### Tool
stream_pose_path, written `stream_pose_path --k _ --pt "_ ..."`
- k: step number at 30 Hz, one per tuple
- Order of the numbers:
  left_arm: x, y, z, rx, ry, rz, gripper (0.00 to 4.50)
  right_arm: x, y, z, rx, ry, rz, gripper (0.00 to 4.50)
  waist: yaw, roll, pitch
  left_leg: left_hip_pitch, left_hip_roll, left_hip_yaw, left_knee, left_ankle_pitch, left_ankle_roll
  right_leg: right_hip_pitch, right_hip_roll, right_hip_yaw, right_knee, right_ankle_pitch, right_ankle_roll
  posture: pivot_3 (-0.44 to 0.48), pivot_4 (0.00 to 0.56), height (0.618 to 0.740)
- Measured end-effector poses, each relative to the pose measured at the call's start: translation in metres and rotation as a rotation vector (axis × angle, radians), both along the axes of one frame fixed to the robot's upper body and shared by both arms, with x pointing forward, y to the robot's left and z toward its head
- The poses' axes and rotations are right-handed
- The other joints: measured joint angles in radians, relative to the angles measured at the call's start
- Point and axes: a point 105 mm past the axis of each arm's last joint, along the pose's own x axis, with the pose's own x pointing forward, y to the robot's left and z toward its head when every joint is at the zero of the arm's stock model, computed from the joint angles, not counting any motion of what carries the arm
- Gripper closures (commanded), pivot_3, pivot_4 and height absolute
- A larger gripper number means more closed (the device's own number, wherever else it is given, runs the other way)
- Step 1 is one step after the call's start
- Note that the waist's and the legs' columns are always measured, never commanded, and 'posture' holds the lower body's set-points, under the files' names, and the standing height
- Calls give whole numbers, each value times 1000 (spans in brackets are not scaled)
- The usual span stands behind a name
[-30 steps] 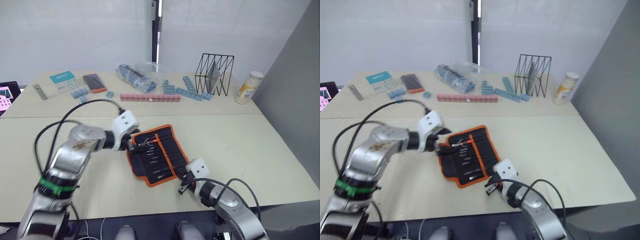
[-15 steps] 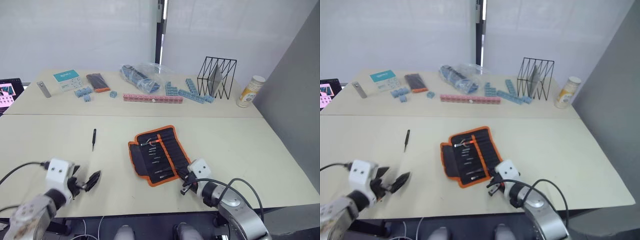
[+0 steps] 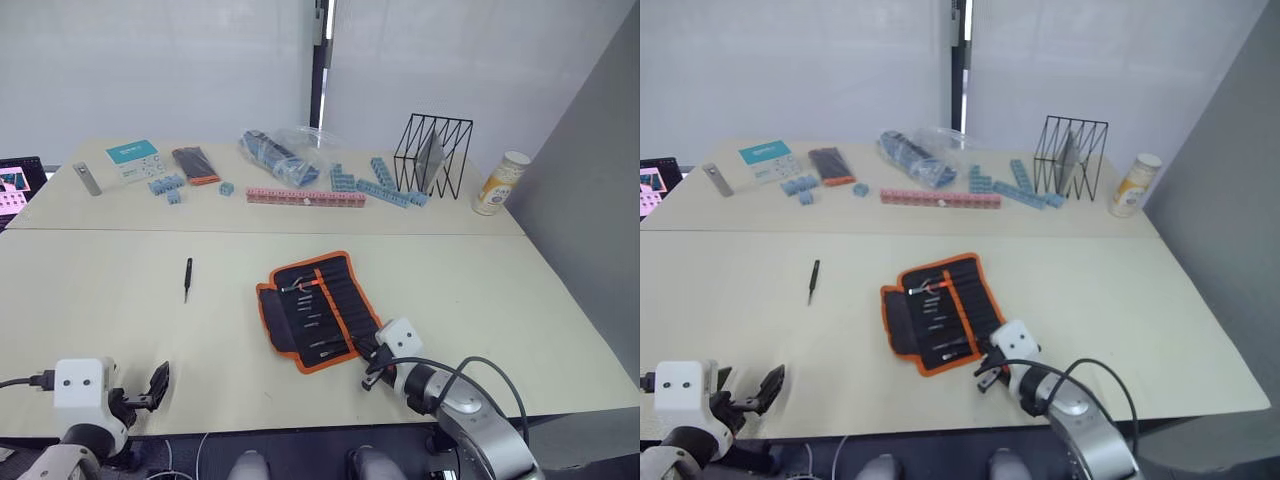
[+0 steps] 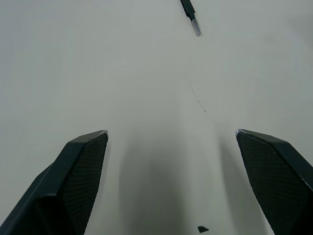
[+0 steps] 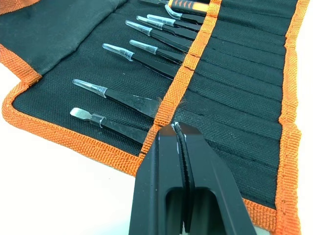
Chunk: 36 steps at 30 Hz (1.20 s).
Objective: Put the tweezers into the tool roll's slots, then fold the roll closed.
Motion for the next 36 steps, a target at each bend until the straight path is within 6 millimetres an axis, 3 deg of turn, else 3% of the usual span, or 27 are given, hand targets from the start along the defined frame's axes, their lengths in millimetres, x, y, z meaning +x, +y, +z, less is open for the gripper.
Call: stream_pose_path --k 8,20,31,32,36 --pt "38 -6 -2 1 -7 -35 55 0 1 0 8 1 -1 4500 1 0 -1 1 0 -1 0 0 0 0 2 0 2 0 0 0 150 717" --pt "121 -4 -8 12 -19 18 55 3 4 -1 24 6 -16 4500 -1 -1 -1 4 0 -2 0 0 1 3 4 0 6 1 0 0 150 717" --pt "167 -11 -18 -4 -6 -3 55 6 0 -6 12 19 -36 4500 12 8 -6 19 -4 -11 0 0 1 17 3 -2 1 0 0 0 150 717" --pt "170 -12 -18 -4 -7 -11 626 6 0 -6 10 19 -37 4500 12 9 -6 19 -4 -11 0 0 0 17 3 -2 1 0 0 0 150 717" --pt "186 -20 -20 -9 -9 -34 1884 7 -1 -6 5 17 -41 4500 14 13 -9 18 -6 -13 0 0 0 17 3 -2 1 0 0 0 150 717"
